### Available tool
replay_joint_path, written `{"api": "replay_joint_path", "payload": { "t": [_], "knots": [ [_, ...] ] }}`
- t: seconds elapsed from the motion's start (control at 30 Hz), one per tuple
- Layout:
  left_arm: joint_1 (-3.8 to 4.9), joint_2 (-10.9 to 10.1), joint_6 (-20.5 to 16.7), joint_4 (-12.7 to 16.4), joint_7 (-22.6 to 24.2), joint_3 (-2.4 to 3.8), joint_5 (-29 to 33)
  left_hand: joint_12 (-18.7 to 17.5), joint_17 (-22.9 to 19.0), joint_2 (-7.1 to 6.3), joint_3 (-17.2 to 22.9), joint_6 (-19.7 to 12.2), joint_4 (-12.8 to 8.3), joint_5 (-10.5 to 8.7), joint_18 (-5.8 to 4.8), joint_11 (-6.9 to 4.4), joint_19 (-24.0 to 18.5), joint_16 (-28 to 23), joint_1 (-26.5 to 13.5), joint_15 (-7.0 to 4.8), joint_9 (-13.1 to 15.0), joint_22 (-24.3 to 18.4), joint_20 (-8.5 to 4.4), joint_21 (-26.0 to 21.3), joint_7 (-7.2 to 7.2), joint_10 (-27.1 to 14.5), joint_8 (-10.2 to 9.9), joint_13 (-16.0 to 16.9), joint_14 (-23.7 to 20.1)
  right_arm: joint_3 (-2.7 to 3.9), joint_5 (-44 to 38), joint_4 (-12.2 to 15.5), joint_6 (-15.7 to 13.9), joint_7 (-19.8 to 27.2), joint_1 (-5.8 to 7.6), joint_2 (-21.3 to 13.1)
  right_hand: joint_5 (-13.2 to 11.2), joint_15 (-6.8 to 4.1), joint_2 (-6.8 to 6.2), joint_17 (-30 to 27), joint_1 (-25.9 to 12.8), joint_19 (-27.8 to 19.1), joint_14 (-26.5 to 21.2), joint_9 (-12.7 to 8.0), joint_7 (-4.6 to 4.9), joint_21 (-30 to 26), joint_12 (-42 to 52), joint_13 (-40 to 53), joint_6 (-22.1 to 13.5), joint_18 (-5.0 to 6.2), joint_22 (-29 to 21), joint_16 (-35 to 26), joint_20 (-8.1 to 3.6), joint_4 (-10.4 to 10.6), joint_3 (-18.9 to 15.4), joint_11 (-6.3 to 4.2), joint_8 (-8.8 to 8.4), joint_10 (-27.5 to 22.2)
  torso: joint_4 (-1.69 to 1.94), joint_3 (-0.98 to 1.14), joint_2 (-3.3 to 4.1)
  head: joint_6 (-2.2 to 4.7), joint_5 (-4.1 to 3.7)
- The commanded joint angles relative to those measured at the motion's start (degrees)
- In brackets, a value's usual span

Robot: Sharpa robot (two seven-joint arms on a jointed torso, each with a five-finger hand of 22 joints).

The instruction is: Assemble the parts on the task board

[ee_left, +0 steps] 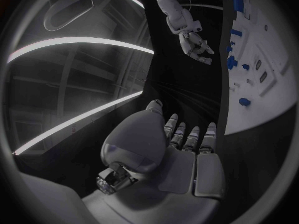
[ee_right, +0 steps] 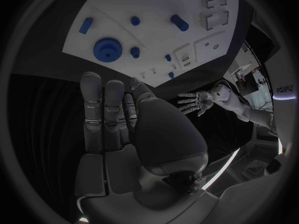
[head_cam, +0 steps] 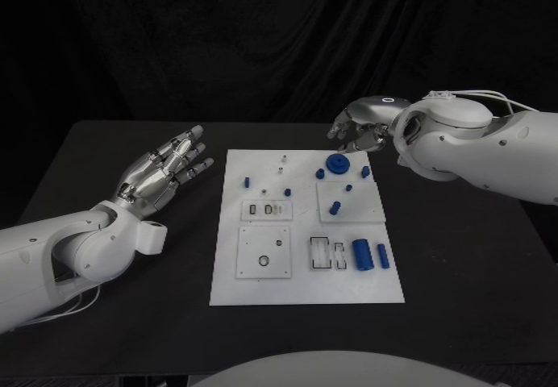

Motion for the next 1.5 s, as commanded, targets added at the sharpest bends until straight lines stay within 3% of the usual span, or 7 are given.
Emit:
{"api": "replay_joint_path", "payload": {
  "t": [0.03, 0.33, 0.7, 0.83, 1.0, 1.23, 1.5],
  "knots": [
    [0.15, -0.07, 1.32, 0.25, 13.81, 0.06, -0.11, 0.11, -0.14, 0.16, -0.23, -0.22, -0.06, -0.18, 0.56, 0.51, -0.79, -0.35, 0.49, -0.31, -0.06, -0.14, -0.23, -0.56, -0.2, -0.08, -0.21, -0.07, -0.44, 0.01, -3.96, 0.32, -1.22, -1.63, -0.79, -0.07, -0.81, 0.04, -0.49, 0.81, -0.24, 0.15, 0.45, 0.1, 0.03, 0.74, -0.33, 0.1, 0.32, -0.93, 1.02, 0.55, 0.16, 0.39, 0.25, 0.07, -0.34, 0.43, 0.47, -0.56, 1.65, 1.2, -0.6],
    [0.15, -0.3, 1.68, 0.49, 13.97, 0.05, -0.11, 0.1, -0.18, 0.23, -0.12, -0.27, -0.1, 0.0, 0.54, 0.67, -1.11, -0.42, 0.62, -0.51, -0.07, -0.22, -0.54, -0.77, -0.09, -0.13, -0.26, -0.08, -0.6, 0.01, -4.17, 1.73, -1.28, -1.1, -2.48, -0.54, -1.57, 0.07, -1.2, 4.19, -0.83, 1.09, 1.56, 0.22, -0.25, 3.16, -0.36, 0.2, 0.41, -1.39, 4.54, 2.51, 0.19, 0.88, 0.58, 0.2, -0.91, 1.4, 0.59, -0.93, 2.54, 3.12, -1.31],
    [0.14, -0.6, 1.77, 0.9, 14.62, 0.05, -0.32, 0.23, -0.27, 0.15, -0.13, -0.16, -0.05, -0.33, 0.38, 1.0, -1.64, -0.54, 0.62, -1.36, -0.06, -0.35, -1.99, -1.13, 0.06, -0.14, -0.3, -0.07, -0.91, 0.01, -5.5, 3.0, -3.01, -0.93, -3.43, -1.08, -1.95, 0.08, -1.79, 5.79, -0.94, 1.37, 2.02, 0.26, -0.46, 4.22, -0.62, 0.18, 0.36, -1.55, 6.01, 3.47, 0.22, 0.98, 0.82, 0.17, -1.36, 1.58, 0.59, -0.94, 2.41, 3.53, -1.23],
    [0.14, -0.75, 1.35, 0.83, 15.47, 0.05, -2.3, 0.63, -0.57, -0.08, -0.58, 0.27, -0.05, -1.06, -0.39, 0.69, -2.27, -0.87, 0.37, -4.17, -0.02, -0.59, -5.55, -1.6, 0.45, 0.07, -0.26, -0.03, -1.64, 0.01, -5.65, 2.61, -3.46, -0.82, -3.61, -0.79, -2.03, 0.07, -1.84, 5.98, -0.96, 1.35, 2.04, 0.27, -0.5, 4.26, -0.67, 0.17, 0.36, -1.54, 6.07, 3.57, 0.22, 1.01, 0.86, 0.15, -1.41, 1.58, 0.54, -0.92, 2.37, 3.52, -1.36],
    [0.14, -0.8, 0.65, 0.83, 16.35, 0.05, -3.94, -1.18, -0.57, -0.05, -0.99, 0.34, -0.14, -1.55, -1.77, -1.44, -2.86, -0.87, 0.24, -7.41, -0.06, -0.91, -10.04, -2.12, 0.72, -0.36, -0.36, -0.3, -1.64, 0.01, -5.73, 1.72, -4.0, -0.41, -3.9, -0.13, 0.32, 0.09, -1.92, 6.97, -0.63, 1.1, 2.02, 0.51, -0.31, 5.08, -1.05, 0.19, 0.96, -1.61, 7.26, 4.11, 0.24, 1.08, 1.96, 0.2, -1.79, 2.05, 0.64, -0.91, 2.31, 3.42, -1.4],
    [0.13, -0.71, 0.82, 0.46, 16.35, 0.05, -4.59, -2.18, -0.57, -0.13, -1.1, 0.11, -0.26, -1.48, -1.04, -1.84, -2.86, -0.87, 0.45, -6.47, -0.1, -0.91, -7.98, -2.12, 0.51, -0.55, -0.52, -0.41, -1.64, 0.02, -5.75, -0.34, -4.45, 0.76, -4.53, 1.56, 4.93, 0.19, -2.33, 7.61, -0.51, 0.48, 1.78, 1.07, -1.75, 5.88, -2.07, 0.13, 3.32, -1.62, 8.7, 4.26, 0.35, 1.55, 4.3, 0.36, -2.03, 2.55, 0.5, -0.87, 2.3, 3.45, -1.24],
    [0.12, -0.56, 1.21, 0.16, 16.33, 0.05, -4.7, -2.14, -0.57, -0.19, -1.14, 0.25, -0.31, -1.52, -0.57, -1.68, -2.86, -0.87, 0.56, -6.72, -0.08, -0.91, -8.09, -2.12, 0.61, -0.44, -0.5, -0.38, -1.64, 0.02, -5.76, -2.95, -4.32, 1.64, -5.43, 3.4, 5.56, 0.25, -2.66, 7.96, -0.72, 0.33, 1.75, 1.26, -1.32, 6.17, -2.36, 0.14, 4.47, -1.66, 9.33, 4.35, 0.41, 1.93, 5.28, 0.44, -2.07, 2.93, 0.59, -0.87, 2.32, 3.29, -1.22]
  ]
}}
